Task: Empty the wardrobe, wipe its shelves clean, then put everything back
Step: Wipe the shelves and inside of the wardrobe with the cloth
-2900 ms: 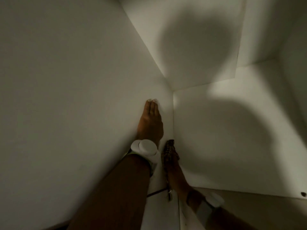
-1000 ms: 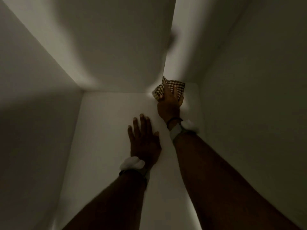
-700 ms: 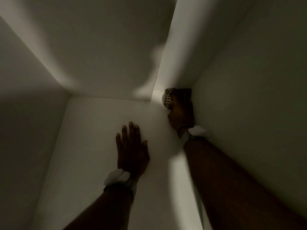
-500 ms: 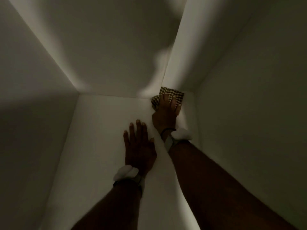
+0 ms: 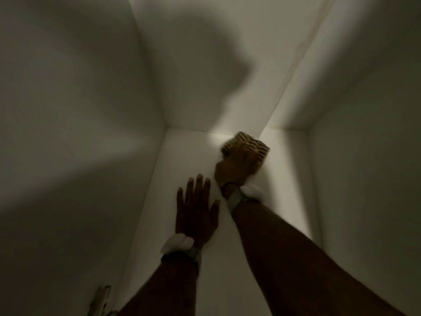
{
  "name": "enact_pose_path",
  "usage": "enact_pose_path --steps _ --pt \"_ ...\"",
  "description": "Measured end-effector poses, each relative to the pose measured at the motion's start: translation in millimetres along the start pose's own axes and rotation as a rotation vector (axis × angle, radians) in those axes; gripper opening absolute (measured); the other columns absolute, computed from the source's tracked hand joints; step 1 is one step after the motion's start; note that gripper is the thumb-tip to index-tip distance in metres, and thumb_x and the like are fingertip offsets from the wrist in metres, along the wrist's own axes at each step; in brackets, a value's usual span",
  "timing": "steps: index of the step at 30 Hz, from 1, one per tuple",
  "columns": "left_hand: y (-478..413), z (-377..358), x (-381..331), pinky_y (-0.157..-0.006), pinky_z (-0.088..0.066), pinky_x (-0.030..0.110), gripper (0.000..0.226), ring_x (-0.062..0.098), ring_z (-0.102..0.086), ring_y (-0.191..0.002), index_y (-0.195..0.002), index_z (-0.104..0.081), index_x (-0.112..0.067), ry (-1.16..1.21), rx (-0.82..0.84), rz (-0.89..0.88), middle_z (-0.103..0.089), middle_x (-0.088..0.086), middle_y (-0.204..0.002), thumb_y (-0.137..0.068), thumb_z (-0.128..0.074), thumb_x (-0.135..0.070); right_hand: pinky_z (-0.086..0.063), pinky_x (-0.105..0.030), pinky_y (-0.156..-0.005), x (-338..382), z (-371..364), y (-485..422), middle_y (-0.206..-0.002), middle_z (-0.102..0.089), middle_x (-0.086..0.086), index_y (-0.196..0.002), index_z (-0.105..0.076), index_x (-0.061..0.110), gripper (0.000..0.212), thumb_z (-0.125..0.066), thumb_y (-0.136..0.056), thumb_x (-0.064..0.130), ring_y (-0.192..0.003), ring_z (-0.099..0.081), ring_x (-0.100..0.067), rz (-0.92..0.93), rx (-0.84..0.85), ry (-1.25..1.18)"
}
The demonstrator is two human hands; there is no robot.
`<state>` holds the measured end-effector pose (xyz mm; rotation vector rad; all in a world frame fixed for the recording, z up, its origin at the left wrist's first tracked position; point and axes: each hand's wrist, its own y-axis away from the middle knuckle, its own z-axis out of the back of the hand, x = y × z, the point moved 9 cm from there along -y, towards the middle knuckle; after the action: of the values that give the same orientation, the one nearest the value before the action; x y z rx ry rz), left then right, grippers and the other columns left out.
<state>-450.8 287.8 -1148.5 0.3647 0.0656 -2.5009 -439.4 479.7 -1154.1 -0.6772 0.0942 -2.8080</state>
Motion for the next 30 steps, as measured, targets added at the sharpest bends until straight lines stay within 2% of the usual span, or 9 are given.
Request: enact_pose_path --steps 4,6,10,13,18,24,25,29,30 --pt "2.1 35.3 13.9 -0.09 -0.053 0.063 0.071 0.036 -0.039 -0.129 -0.141 -0.04 -0.005 0.29 -0.216 0.123 -0.06 0.029 -0.131 -0.101 -0.015 -0.059 0.015 -0.053 -0.12 142.4 -73.7 57.2 -0.161 -0.031 -0.014 -0.154 -0.038 0.015 0.065 -0.048 -0.091 0.028 -0.151 -0.02 -0.039 0.576 0.244 -0.012" --pt "3.0 32.6 17.8 -0.078 -0.049 0.074 0.062 0.034 -0.04 -0.124 -0.14 -0.039 -0.006 0.27 -0.283 0.118 -0.062 0.031 -0.126 -0.105 -0.02 -0.054 0.01 -0.057 -0.121 165.8 -74.1 65.0 -0.159 -0.033 -0.018 -0.152 -0.039 0.008 0.063 -0.055 -0.093 0.024 -0.15 -0.021 -0.04 0.669 0.303 -0.08" --pt "-2.2 8.4 4.4 -0.111 -0.034 0.067 0.065 0.038 -0.042 -0.142 -0.154 -0.033 -0.01 0.127 -0.129 0.019 -0.04 0.022 -0.155 -0.1 -0.037 -0.047 0.0 -0.049 -0.125 129.1 -37.3 40.2 -0.144 -0.057 -0.01 -0.139 -0.06 0.012 0.055 -0.062 -0.085 0.022 -0.139 -0.043 -0.035 0.846 0.215 -0.098" --pt "-3.6 4.3 6.6 -0.124 -0.01 0.052 0.068 0.022 -0.011 -0.155 -0.161 -0.019 -0.025 0.037 -0.086 0.004 -0.014 -0.001 -0.168 -0.101 -0.031 -0.056 -0.017 -0.054 -0.121 45.3 8.3 -0.2 -0.153 -0.047 -0.004 -0.147 -0.05 0.02 0.057 -0.051 -0.091 0.022 -0.145 -0.036 -0.033 0.733 0.212 -0.052" --pt "-0.5 -0.7 8.0 -0.124 -0.008 0.051 0.068 0.022 -0.011 -0.155 -0.16 -0.022 -0.025 0.028 -0.082 0.031 -0.015 -0.001 -0.168 -0.1 -0.026 -0.058 -0.008 -0.055 -0.123 -138.9 93.9 -43.4 -0.165 -0.025 -0.002 -0.156 -0.031 0.025 0.063 -0.032 -0.095 0.037 -0.154 -0.013 -0.027 0.235 0.076 0.184" --pt "28.0 3.4 16.0 -0.123 -0.005 0.056 0.066 0.029 -0.013 -0.155 -0.16 -0.025 -0.022 0.01 -0.072 0.145 -0.017 0.004 -0.168 -0.102 -0.031 -0.054 0.0 -0.057 -0.12 -78.8 63.6 9.2 -0.164 -0.025 -0.011 -0.157 -0.032 0.018 0.081 -0.017 -0.083 0.048 -0.152 -0.014 -0.038 -0.17 0.069 0.066" --pt "38.6 -1.4 17.1 -0.124 -0.002 0.055 0.068 0.029 -0.012 -0.155 -0.16 -0.023 -0.021 0.008 -0.055 0.143 -0.016 0.005 -0.168 -0.102 -0.032 -0.054 -0.002 -0.054 -0.12 -39.3 58.6 20.6 -0.158 -0.037 -0.015 -0.153 -0.041 0.013 0.076 -0.022 -0.085 0.044 -0.148 -0.025 -0.041 -0.096 0.036 0.063" --pt "60.0 -24.3 29.4 -0.124 0.0 0.054 0.075 0.029 -0.004 -0.156 -0.161 -0.017 -0.019 -0.115 0.053 0.078 -0.006 0.006 -0.169 -0.098 -0.035 -0.056 -0.044 -0.049 -0.107 153.9 -9.0 122.0 -0.123 -0.068 -0.018 -0.131 -0.056 0.004 0.05 -0.024 -0.103 0.028 -0.125 -0.048 -0.03 0.996 0.168 -0.096" --pt "58.3 -24.8 32.2 -0.124 -0.002 0.054 0.077 0.031 -0.007 -0.155 -0.161 -0.019 -0.018 -0.117 0.039 0.064 -0.01 0.008 -0.168 -0.096 -0.038 -0.055 -0.034 -0.053 -0.114 167.1 -29.3 130.7 -0.134 -0.063 -0.014 -0.138 -0.054 0.01 0.055 -0.021 -0.103 0.035 -0.133 -0.045 -0.031 0.864 0.324 -0.038"
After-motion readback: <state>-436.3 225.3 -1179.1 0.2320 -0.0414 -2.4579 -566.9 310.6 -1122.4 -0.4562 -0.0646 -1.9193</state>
